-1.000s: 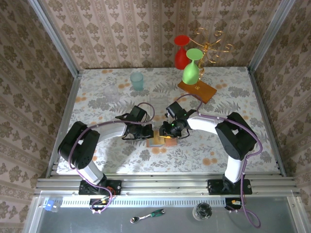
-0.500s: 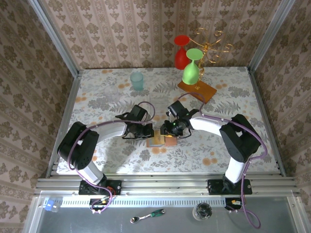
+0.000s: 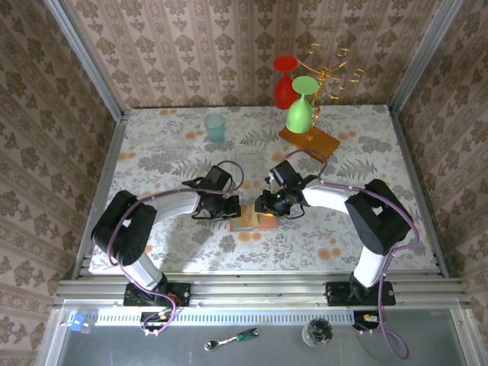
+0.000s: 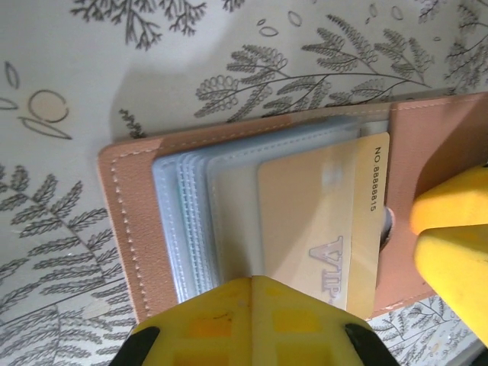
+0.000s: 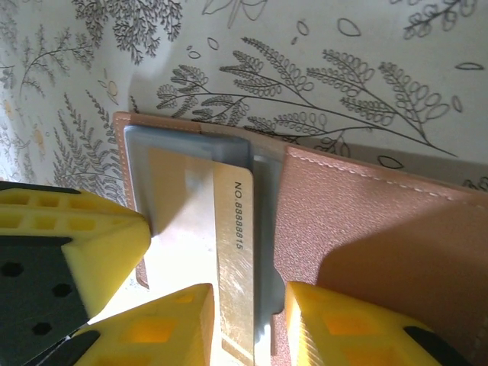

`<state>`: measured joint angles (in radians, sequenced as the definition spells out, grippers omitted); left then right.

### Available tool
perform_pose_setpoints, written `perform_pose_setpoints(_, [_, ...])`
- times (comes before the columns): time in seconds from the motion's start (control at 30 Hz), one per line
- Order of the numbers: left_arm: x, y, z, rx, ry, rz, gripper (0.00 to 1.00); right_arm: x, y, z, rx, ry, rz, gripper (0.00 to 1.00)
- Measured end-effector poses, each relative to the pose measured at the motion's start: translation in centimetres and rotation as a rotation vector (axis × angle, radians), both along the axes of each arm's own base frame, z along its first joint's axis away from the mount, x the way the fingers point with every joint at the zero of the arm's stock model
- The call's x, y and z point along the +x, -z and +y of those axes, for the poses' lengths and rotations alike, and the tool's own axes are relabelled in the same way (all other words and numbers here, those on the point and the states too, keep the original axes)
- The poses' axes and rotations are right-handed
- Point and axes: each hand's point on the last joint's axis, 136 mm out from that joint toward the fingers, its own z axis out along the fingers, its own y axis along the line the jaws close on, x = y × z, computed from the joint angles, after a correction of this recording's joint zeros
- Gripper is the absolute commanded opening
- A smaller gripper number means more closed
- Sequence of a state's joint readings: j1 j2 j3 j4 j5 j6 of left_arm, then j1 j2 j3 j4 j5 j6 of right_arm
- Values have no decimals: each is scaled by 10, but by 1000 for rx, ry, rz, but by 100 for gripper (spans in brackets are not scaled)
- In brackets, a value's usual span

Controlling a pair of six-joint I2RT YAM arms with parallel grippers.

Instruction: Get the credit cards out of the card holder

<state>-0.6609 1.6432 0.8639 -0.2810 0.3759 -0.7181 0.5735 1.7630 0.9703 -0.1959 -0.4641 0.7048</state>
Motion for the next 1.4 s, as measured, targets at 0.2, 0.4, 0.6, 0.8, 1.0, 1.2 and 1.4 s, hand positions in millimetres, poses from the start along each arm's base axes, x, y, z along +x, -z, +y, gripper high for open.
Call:
perform_pose_setpoints(0.2, [0,1,1,6,3,-1,0,1,5,4,19,-7,11,29])
perform_pose_setpoints(0.4, [1,1,0,6,4,-1,0,-1,12,5,42,-12,32,25])
perform_pose_setpoints(0.6, [1,1,0,7,5,-1,0,-1,11,10,81,-21,41,23])
perform_pose_setpoints(0.8, [1,1,0,7,6,-1,0,-2,16,13,100,-19,63,21])
perform_pose_setpoints(1.0, [1,1,0,8,6,1,0,-1,15,14,113,-20,60,16])
perform_pose_setpoints(1.2, [1,1,0,9,6,1,0,-1,16,13,122,-18,63,13])
perform_pose_setpoints(1.4, [1,1,0,9,6,1,0,-1,15,7,129,-6,59,12])
